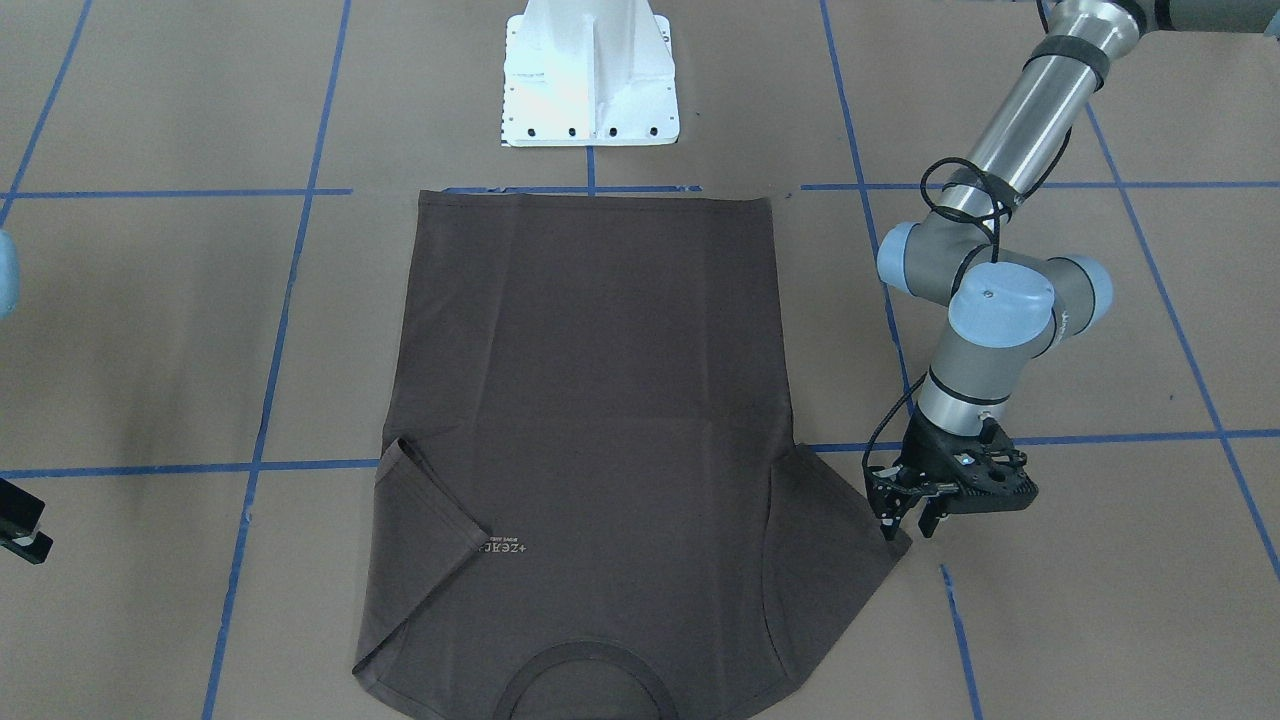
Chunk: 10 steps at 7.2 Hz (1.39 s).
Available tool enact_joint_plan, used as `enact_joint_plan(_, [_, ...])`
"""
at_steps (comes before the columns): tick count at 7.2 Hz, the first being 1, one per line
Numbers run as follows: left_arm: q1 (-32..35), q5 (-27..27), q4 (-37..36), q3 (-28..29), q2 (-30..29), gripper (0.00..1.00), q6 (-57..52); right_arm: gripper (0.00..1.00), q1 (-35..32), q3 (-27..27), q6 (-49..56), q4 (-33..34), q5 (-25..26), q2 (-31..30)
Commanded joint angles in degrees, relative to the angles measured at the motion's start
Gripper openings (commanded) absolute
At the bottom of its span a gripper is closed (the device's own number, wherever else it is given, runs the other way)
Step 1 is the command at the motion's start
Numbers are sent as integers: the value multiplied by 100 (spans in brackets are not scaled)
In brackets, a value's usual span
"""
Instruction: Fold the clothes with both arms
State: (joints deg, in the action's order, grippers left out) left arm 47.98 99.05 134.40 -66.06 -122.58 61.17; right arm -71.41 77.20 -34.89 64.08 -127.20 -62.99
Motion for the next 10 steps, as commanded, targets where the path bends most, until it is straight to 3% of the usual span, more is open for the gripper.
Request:
enact_joint_plan(1, [-8,0,7,189,-125,49,0,100,4,-3,0,0,11,-11])
enact_joint_plan(5, [-69,0,24,260,-152,45,-44,100,4,-12,0,0,11,-11])
enact_joint_plan(7, [-69,-44,25,251,-152,0,-44,100,4,-12,0,0,11,-11])
enact_joint_plan(10, [-69,-35,-80,59,-283,0,-62,100,4,-3,0,0,11,-29])
